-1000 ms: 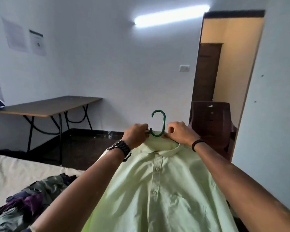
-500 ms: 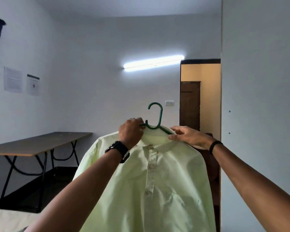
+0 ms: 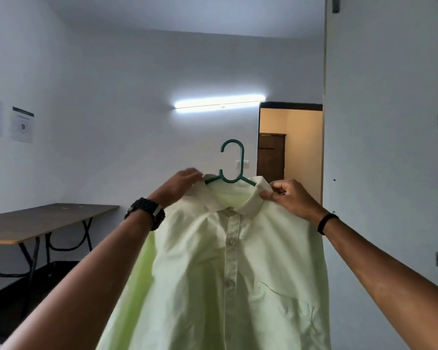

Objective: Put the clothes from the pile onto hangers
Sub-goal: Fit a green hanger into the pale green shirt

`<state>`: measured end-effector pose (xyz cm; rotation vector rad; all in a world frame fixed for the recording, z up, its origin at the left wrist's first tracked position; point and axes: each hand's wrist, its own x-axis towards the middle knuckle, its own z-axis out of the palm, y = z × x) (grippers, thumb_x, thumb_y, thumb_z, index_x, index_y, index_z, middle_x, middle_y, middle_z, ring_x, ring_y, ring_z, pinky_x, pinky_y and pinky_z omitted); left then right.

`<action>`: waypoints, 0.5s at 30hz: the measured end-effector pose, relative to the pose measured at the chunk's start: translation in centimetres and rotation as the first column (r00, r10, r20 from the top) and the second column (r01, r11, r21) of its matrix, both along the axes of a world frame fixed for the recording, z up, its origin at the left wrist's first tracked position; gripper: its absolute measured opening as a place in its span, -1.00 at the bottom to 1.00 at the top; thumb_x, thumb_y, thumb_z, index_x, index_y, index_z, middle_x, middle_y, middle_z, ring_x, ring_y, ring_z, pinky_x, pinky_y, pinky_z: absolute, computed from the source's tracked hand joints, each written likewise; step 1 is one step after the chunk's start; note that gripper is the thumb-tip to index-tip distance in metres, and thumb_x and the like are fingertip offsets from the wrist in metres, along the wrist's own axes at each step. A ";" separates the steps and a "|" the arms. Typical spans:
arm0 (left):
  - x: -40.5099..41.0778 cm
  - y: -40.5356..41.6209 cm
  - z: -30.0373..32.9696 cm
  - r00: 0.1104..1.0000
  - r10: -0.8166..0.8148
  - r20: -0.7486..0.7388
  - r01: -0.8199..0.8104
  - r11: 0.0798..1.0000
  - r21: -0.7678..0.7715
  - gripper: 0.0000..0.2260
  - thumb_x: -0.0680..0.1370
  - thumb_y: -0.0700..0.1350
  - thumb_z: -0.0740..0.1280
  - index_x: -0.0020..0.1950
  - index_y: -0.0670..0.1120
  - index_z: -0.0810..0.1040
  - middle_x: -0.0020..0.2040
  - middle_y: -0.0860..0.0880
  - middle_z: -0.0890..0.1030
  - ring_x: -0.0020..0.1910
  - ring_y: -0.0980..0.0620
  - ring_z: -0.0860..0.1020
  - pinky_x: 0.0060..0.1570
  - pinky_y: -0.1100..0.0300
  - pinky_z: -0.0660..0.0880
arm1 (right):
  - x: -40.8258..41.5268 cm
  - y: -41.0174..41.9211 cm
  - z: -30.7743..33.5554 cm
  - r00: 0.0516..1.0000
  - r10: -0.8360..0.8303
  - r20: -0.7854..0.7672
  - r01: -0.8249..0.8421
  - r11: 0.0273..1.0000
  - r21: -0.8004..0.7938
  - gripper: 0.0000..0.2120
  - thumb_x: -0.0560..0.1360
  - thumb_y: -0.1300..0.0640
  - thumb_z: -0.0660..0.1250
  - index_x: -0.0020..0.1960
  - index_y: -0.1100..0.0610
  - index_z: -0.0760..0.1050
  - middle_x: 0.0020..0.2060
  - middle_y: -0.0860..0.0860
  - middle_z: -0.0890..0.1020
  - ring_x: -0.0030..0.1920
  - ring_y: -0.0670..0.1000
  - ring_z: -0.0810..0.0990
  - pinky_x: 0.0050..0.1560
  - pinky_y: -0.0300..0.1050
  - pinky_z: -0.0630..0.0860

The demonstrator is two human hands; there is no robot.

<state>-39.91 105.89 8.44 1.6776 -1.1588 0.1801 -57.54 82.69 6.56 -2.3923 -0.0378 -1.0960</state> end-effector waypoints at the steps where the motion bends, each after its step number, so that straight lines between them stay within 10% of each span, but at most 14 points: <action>1: 0.5 0.5 -0.2 0.998 0.014 0.055 -0.019 0.996 0.082 -0.93 0.59 -0.11 0.29 -0.02 -0.08 0.55 -0.06 -0.09 0.58 -0.10 -0.07 0.52 -0.06 0.10 0.45 | -0.2 -0.2 -0.1 1.000 -0.013 0.007 0.013 1.000 0.001 -0.84 0.48 0.04 0.42 -0.22 0.12 0.61 -0.31 0.22 0.59 -0.30 -0.03 0.44 -0.24 -0.10 0.33; 7: 0.6 0.3 -1.8 0.964 0.224 0.141 -0.220 0.975 -0.039 -0.87 0.55 -0.12 0.35 -0.20 -0.08 0.53 -0.27 -0.02 0.50 -0.30 0.03 0.42 -0.35 0.27 0.32 | -1.8 0.7 0.9 0.984 0.103 -0.146 -0.081 0.986 0.148 -0.80 0.52 0.09 0.36 0.05 0.19 0.60 -0.07 0.10 0.68 -0.13 -0.07 0.63 -0.09 -0.20 0.55; 15: 0.4 -0.7 -0.7 0.746 0.586 0.315 -0.571 0.807 -0.148 -0.85 0.62 -0.15 0.14 0.13 -0.15 0.43 0.03 -0.23 0.58 0.05 -0.25 0.52 0.18 -0.09 0.33 | -4.2 -1.0 3.2 0.947 0.135 -0.290 -0.081 0.978 0.191 -0.75 0.49 0.10 0.35 0.00 0.29 0.59 -0.07 0.15 0.67 -0.07 0.06 0.63 0.05 -0.06 0.52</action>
